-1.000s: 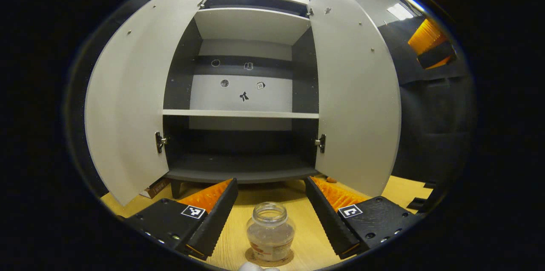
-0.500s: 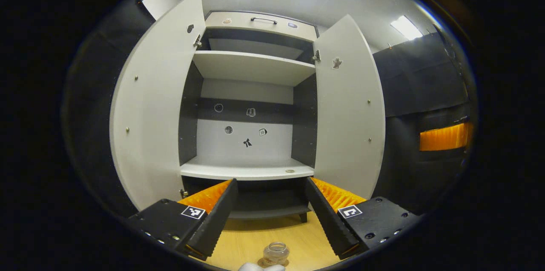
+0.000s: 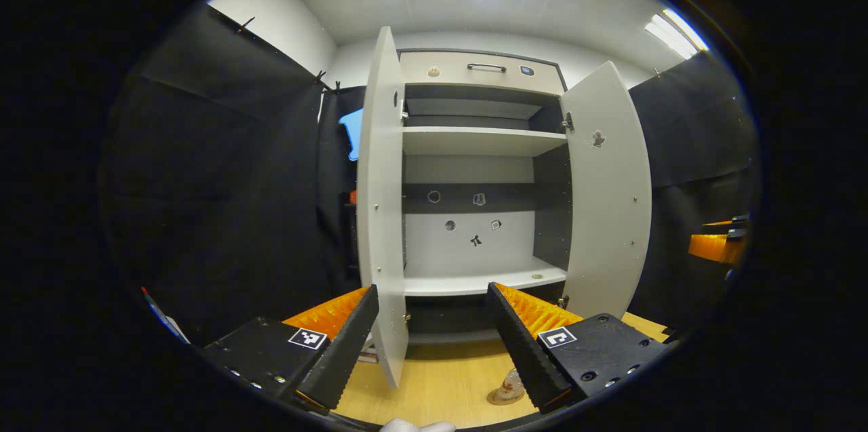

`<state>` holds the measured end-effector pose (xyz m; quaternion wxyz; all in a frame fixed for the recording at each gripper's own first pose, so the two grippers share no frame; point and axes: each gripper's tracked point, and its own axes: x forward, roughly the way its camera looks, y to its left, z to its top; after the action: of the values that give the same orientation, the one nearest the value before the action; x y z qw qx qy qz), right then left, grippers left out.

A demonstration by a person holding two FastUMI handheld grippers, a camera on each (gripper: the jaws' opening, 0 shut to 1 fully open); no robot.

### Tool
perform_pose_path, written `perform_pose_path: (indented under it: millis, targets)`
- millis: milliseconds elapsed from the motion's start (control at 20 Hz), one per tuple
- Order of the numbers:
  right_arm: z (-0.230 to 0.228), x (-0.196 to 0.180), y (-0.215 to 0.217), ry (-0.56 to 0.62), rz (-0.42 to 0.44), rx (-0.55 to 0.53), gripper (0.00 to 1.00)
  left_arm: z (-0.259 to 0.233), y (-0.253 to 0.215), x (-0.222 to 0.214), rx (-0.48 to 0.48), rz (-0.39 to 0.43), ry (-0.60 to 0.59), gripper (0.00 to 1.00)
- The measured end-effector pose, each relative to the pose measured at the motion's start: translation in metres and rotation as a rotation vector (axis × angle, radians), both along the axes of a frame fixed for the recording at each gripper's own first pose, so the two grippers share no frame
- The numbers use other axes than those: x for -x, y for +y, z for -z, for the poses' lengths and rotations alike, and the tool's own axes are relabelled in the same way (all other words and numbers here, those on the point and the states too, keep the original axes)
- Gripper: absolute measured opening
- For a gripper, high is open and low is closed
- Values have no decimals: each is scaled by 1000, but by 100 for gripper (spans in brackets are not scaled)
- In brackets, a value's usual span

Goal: Grasp the bottle in the cabinet with the left hand and place it on the coaster, then close the right door with the right hand and the left door with the left hand.

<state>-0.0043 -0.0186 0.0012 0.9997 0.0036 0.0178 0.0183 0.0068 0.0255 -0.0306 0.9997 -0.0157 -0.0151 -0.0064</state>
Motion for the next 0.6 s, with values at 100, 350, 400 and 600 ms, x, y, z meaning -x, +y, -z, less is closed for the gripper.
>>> perform_pose_path:
  millis: [100, 350, 400, 600]
  targets:
    - [0, -1, 0, 2, 11, -8, 82, 6, 15, 16, -9, -37, 17, 97]
    - [-1, -1, -11, 8, 47, -15, 82, 7, 14, 22, 27, -68, 43, 96]
    - [-2, -3, -16, 3, 67, -7, 82, 7, 10, 21, 31, -64, 46, 96]
    - [-7, -15, -42, -18, 125, 34, 82, 1, -8, 15, 19, -70, 50, 96]
